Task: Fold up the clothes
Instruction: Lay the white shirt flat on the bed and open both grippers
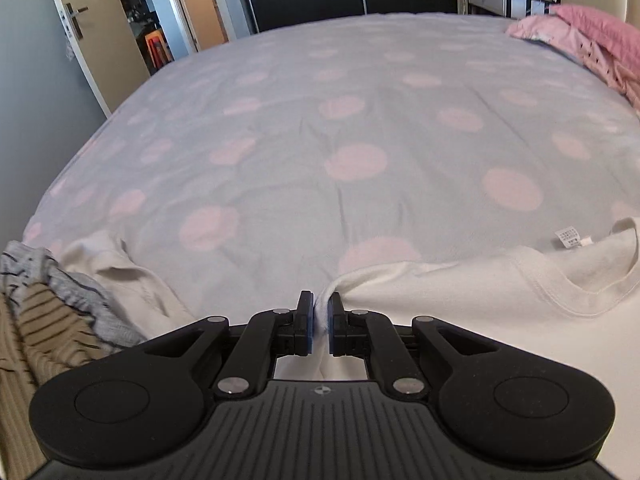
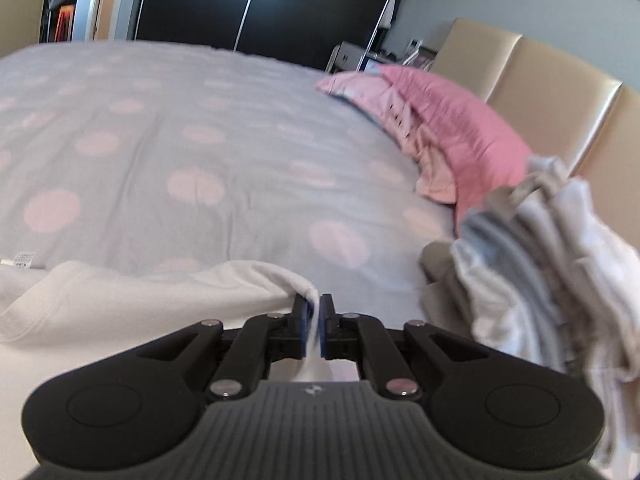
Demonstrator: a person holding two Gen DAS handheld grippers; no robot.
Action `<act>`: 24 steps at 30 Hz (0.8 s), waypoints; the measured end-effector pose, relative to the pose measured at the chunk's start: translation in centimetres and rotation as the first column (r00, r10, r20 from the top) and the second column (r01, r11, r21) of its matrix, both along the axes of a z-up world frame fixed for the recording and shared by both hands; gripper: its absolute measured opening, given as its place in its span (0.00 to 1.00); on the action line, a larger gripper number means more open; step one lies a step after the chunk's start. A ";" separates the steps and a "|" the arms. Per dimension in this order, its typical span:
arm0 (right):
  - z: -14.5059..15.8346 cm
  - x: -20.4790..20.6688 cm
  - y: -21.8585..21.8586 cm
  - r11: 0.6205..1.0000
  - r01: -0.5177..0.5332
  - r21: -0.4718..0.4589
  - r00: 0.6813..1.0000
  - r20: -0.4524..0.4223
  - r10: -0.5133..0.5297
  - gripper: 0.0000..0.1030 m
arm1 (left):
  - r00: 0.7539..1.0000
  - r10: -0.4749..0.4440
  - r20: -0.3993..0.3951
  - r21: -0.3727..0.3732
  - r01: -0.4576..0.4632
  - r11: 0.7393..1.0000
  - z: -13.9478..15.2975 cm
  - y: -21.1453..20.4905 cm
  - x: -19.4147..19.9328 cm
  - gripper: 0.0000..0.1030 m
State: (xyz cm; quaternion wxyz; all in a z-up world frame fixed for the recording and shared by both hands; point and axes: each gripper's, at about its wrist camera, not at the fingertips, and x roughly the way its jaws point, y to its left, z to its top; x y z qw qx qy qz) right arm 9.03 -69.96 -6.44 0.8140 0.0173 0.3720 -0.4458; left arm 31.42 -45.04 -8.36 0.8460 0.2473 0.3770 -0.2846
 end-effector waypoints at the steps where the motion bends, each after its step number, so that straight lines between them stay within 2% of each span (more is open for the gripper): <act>1: -0.8 0.2 -0.2 1.000 0.000 0.019 1.000 -0.014 0.000 0.06 | 1.000 -0.008 -0.008 0.026 0.008 1.000 -0.8 -0.3 0.2 0.05; 4: -2.8 0.7 -0.5 0.996 0.001 0.089 0.997 -0.072 0.006 0.07 | 1.000 -0.018 -0.013 0.070 0.019 0.997 -2.4 -0.8 0.8 0.11; 7: -3.9 0.6 -1.5 0.990 -0.010 0.144 0.996 -0.083 0.022 0.07 | 0.998 -0.032 -0.049 0.069 0.035 0.997 -2.7 -0.4 1.3 0.14; 8: -4.0 0.6 -1.8 0.987 -0.017 0.159 0.997 -0.077 0.029 0.11 | 0.998 -0.049 -0.050 0.068 0.052 0.996 -2.6 -0.2 1.4 0.16; 9: -3.8 0.4 -2.0 0.987 -0.029 0.161 0.996 -0.078 0.042 0.21 | 0.996 -0.073 -0.042 0.063 0.076 0.995 -2.1 -0.1 1.4 0.18; 10: -3.4 0.2 -2.0 0.986 -0.041 0.162 0.995 -0.079 0.054 0.28 | 0.994 -0.101 -0.033 0.056 0.102 0.993 -1.5 0.0 1.4 0.20; 12: -2.4 -0.5 -2.0 0.986 -0.090 0.138 0.993 -0.057 0.099 0.32 | 0.986 -0.162 -0.024 0.037 0.163 0.986 -0.3 0.2 1.4 0.27; 17: 0.7 -0.2 -2.2 0.943 -0.264 0.205 0.964 0.073 0.254 0.32 | 0.961 -0.270 -0.051 -0.045 0.268 0.962 2.0 -1.7 1.3 0.28; 22: 0.1 3.5 -2.0 0.896 -0.356 0.264 0.934 0.115 0.337 0.32 | 0.945 -0.317 -0.080 -0.056 0.313 0.948 0.3 -5.7 0.9 0.29; 23: -0.3 4.2 -1.9 0.890 -0.371 0.266 0.929 0.117 0.352 0.34 | 0.941 -0.328 -0.086 -0.052 0.325 0.944 -0.3 -6.5 0.7 0.29; 24: -0.7 4.8 -1.6 0.885 -0.386 0.261 0.923 0.119 0.367 0.41 | 0.935 -0.343 -0.093 -0.047 0.340 0.939 -0.9 -7.1 0.5 0.29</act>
